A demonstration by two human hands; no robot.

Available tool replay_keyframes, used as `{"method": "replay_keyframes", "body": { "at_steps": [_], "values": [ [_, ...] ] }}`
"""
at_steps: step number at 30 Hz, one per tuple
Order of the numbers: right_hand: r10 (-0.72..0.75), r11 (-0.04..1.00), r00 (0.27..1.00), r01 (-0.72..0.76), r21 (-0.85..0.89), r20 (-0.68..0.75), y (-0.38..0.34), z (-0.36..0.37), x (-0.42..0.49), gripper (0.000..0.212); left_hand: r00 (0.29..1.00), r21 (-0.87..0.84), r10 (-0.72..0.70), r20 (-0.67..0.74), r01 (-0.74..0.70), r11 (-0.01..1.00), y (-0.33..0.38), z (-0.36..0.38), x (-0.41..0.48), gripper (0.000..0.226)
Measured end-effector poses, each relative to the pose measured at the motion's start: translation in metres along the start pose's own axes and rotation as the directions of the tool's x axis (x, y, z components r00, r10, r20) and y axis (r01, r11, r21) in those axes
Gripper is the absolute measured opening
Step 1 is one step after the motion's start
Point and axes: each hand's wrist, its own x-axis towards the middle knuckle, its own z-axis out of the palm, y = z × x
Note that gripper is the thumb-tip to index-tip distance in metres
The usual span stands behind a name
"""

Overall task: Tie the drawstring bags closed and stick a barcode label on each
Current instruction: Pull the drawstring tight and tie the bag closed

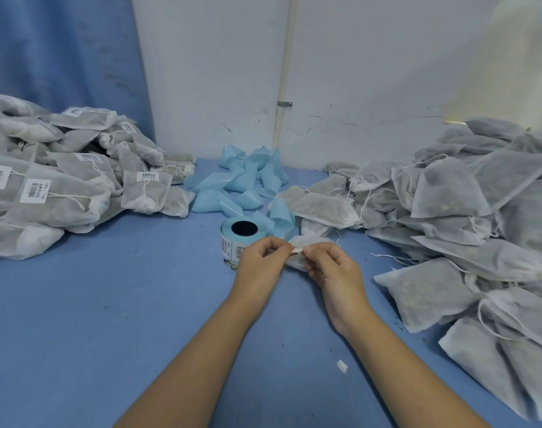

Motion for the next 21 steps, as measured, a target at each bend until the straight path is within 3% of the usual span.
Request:
{"method": "replay_keyframes", "body": {
  "at_steps": [7, 13, 18, 21],
  "values": [
    [0.019, 0.996, 0.998, -0.024, 0.087, 0.063, -0.0016, -0.0029, 0.001, 0.023, 0.999, -0.034, 0.025, 0.044, -0.023, 0.999, 0.0025, -0.0011, -0.001, 0.018],
    [0.02, 0.995, 0.997, -0.027, 0.1, 0.073, -0.0006, -0.0039, 0.0019, 0.016, 0.997, 0.041, 0.053, 0.047, -0.055, 0.998, -0.0026, -0.0025, -0.0002, 0.011],
    [0.04, 0.986, 0.999, -0.034, 0.165, -0.033, -0.0012, -0.0035, 0.0031, 0.023, 0.998, 0.077, 0.043, 0.04, -0.046, 0.996, -0.0027, -0.0001, 0.0008, 0.01],
    [0.077, 0.952, 0.99, -0.039, 0.303, -0.114, -0.0032, -0.0033, 0.0058, 0.021, 0.998, 0.127, 0.043, 0.054, -0.049, 0.991, -0.0031, 0.0018, 0.0003, 0.011]
  ]
}}
